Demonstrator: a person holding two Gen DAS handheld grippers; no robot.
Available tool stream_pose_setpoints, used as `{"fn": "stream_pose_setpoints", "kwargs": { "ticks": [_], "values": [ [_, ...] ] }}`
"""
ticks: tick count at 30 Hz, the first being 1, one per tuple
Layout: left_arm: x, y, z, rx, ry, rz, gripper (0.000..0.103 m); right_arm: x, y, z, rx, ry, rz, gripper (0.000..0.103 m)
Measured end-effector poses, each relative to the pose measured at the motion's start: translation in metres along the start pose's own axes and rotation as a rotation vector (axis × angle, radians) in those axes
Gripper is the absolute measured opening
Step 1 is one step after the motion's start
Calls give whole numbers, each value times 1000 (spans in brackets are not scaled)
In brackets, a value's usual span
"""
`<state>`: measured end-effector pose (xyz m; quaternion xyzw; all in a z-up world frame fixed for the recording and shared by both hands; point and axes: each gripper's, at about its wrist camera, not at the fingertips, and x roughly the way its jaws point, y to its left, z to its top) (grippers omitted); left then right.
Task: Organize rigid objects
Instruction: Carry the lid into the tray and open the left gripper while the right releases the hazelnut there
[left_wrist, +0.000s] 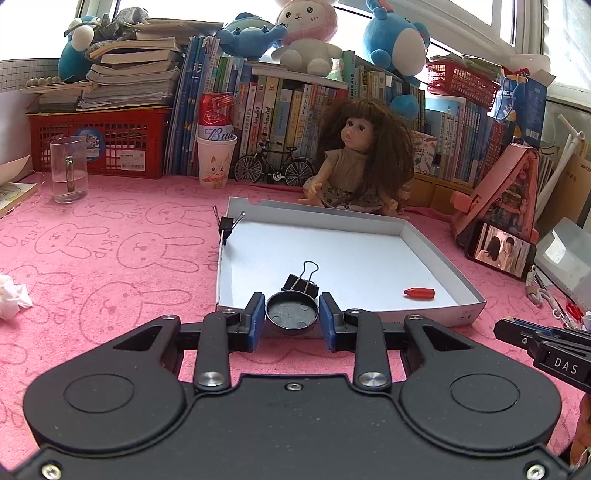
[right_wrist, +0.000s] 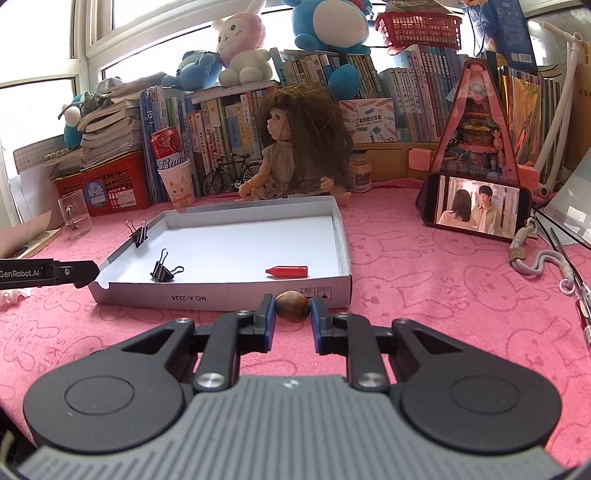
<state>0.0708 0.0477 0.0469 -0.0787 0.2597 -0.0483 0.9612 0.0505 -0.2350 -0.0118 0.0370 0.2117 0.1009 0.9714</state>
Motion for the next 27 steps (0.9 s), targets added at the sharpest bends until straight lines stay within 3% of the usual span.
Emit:
{"fn": "stream_pose_setpoints", "kwargs": {
  "ticks": [14, 27],
  "values": [
    [34, -11, 28, -1, -2, -22, 30, 28, -5, 29, 72, -9, 35, 24],
    [97, -8, 57, -7, 45, -8, 30, 88, -16, 59, 154, 63, 84, 24]
  ]
}}
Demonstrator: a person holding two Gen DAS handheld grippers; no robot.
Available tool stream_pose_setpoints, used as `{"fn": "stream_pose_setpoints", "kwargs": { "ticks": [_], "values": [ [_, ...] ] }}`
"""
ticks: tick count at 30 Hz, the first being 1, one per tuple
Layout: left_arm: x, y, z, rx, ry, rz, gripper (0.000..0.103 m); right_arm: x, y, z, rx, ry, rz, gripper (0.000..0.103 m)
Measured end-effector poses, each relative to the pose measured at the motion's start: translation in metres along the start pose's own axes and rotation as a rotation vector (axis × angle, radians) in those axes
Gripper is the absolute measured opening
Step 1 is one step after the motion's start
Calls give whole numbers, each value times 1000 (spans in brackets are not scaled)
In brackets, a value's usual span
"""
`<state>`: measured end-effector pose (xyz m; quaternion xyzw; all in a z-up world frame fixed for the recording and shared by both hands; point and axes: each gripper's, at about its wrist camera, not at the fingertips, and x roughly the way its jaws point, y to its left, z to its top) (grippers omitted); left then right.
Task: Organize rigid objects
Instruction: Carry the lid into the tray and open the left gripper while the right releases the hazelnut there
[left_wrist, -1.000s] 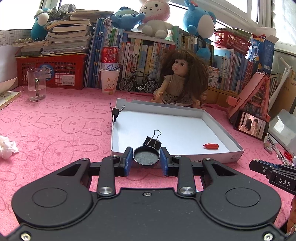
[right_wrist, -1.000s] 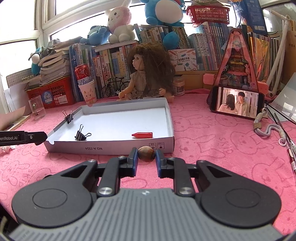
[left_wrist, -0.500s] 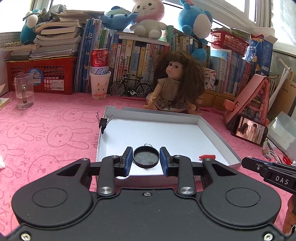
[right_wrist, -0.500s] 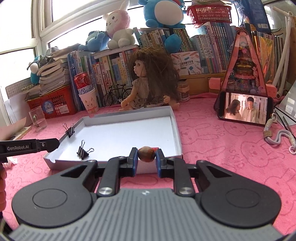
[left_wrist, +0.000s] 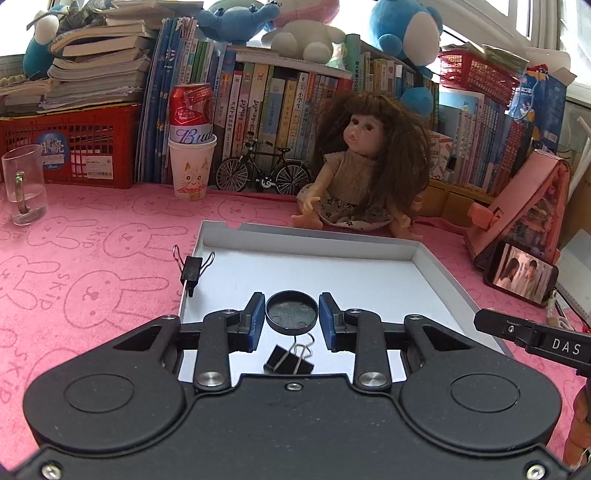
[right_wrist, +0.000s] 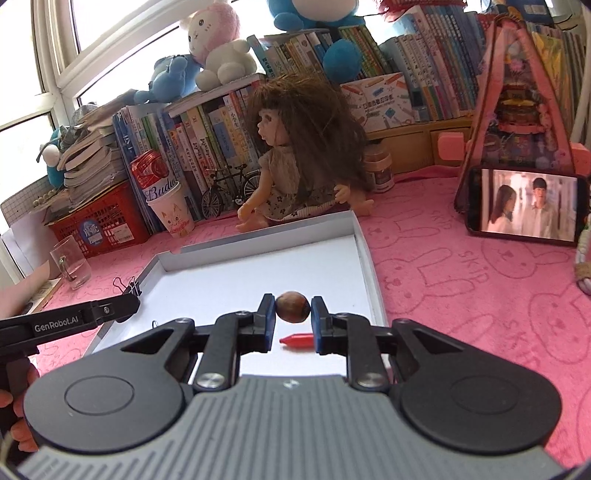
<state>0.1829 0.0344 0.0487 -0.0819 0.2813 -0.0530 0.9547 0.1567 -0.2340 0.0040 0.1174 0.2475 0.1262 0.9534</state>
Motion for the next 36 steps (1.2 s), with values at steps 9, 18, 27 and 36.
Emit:
{"fn": "stream_pose_setpoints", "kwargs": {
  "ticks": [9, 18, 27, 36],
  "values": [
    [40, -1, 3, 2, 50, 28, 30, 44, -4, 4, 4, 81, -23, 24],
    [53, -5, -8, 28, 81, 40, 30, 57, -8, -1, 9, 100, -39, 24],
    [57, -8, -11, 35, 93, 36, 30, 61, -6, -2, 3, 120, -34, 25],
    [60, -7, -14, 34, 109, 42, 30, 65, -4, -1, -7, 139, -41, 26]
  ]
}}
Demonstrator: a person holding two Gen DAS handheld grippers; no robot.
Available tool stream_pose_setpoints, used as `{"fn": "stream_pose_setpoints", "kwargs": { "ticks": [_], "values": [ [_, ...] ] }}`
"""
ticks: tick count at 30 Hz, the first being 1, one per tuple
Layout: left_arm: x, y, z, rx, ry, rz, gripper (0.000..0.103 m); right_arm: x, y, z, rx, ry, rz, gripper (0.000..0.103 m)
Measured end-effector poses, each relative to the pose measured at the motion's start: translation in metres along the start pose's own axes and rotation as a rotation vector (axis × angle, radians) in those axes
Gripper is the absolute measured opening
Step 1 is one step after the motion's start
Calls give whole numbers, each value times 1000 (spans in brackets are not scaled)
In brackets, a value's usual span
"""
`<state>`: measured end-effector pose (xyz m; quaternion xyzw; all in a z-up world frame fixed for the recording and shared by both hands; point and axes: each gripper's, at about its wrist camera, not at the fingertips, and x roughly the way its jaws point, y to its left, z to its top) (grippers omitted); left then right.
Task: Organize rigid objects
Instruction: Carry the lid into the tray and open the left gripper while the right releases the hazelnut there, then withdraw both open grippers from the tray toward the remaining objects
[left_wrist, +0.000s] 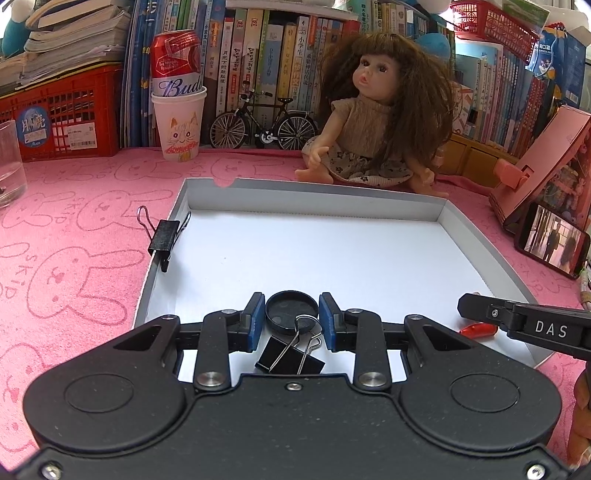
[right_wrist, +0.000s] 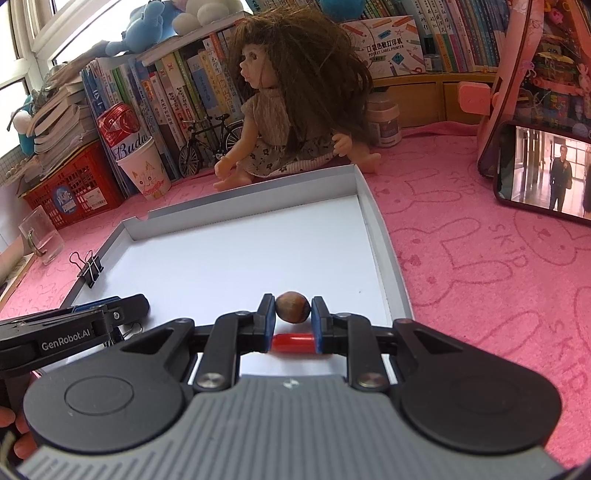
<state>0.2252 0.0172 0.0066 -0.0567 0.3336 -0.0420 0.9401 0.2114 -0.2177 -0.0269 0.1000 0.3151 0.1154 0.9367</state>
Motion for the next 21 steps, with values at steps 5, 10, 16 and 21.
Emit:
{"fn": "stream_pose_setpoints", "kwargs": {
  "ticks": [5, 10, 16, 21],
  "values": [
    [0, 0, 0, 0, 1, 1, 30, 1, 1, -1, -3, 6, -2, 28],
    [-5, 1, -1, -2, -10, -6, 36, 0, 1, -2, 6, 3, 4, 31],
    [-16, -4, -1, 10, -28, -15, 49, -8, 2, -2, 1, -6, 7, 51],
    [-31, -8, -5, 32, -50, -17, 67, -20, 7, -2, -19, -24, 6, 66]
  ]
}}
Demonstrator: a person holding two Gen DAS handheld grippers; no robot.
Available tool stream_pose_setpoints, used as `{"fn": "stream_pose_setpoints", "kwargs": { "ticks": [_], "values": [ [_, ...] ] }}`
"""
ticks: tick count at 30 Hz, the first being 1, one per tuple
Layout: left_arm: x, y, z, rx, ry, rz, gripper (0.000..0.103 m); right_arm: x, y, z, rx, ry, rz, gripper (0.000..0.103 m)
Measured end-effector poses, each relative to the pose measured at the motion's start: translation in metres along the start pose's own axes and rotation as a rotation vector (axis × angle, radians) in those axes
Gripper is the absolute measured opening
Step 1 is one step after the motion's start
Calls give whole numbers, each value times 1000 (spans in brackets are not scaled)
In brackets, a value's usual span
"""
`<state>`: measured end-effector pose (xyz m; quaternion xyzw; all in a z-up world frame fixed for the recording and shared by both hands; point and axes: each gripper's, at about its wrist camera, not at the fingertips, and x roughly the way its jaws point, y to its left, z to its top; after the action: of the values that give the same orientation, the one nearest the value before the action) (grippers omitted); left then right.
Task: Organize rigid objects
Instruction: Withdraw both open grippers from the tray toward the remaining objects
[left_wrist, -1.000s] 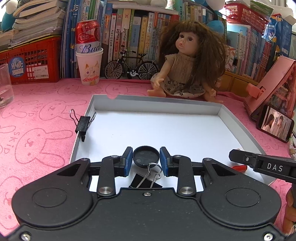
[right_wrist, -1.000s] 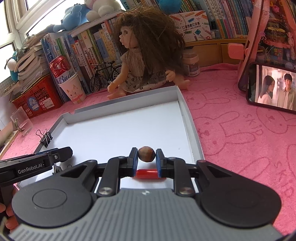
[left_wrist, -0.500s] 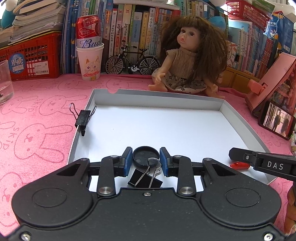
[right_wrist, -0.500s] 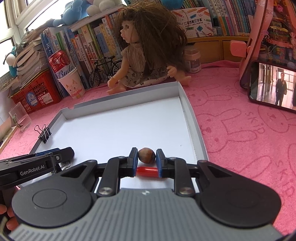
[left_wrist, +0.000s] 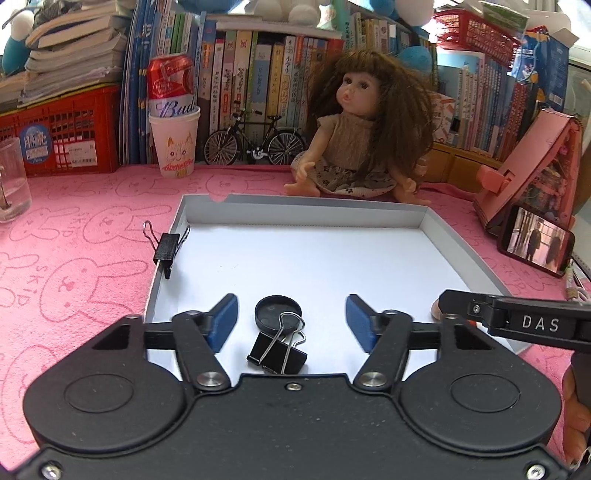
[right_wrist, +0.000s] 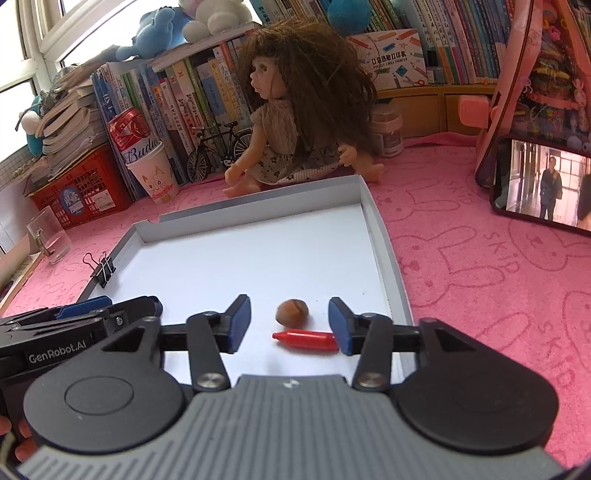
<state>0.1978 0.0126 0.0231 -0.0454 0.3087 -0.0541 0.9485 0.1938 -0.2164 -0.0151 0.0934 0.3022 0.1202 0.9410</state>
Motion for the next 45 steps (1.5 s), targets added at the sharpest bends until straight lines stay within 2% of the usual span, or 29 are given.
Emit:
{"fn": "stream_pose_setpoints", "kwargs": {
  "ticks": [2, 10, 29, 45],
  "values": [
    [-7, -1, -1, 8, -11, -3, 73, -5, 1, 0, -8, -10, 3, 70],
    [-33, -2, -8, 7, -34, -24, 77, -29, 5, -3, -49, -56, 6, 86],
    [-85, -10, -33, 37, -80, -58, 80, -68, 22, -23, -147, -115, -40, 90],
    [-112, -11, -66, 60, -83, -62, 81, -94, 24, -57, -207, -150, -65, 96]
  ]
}}
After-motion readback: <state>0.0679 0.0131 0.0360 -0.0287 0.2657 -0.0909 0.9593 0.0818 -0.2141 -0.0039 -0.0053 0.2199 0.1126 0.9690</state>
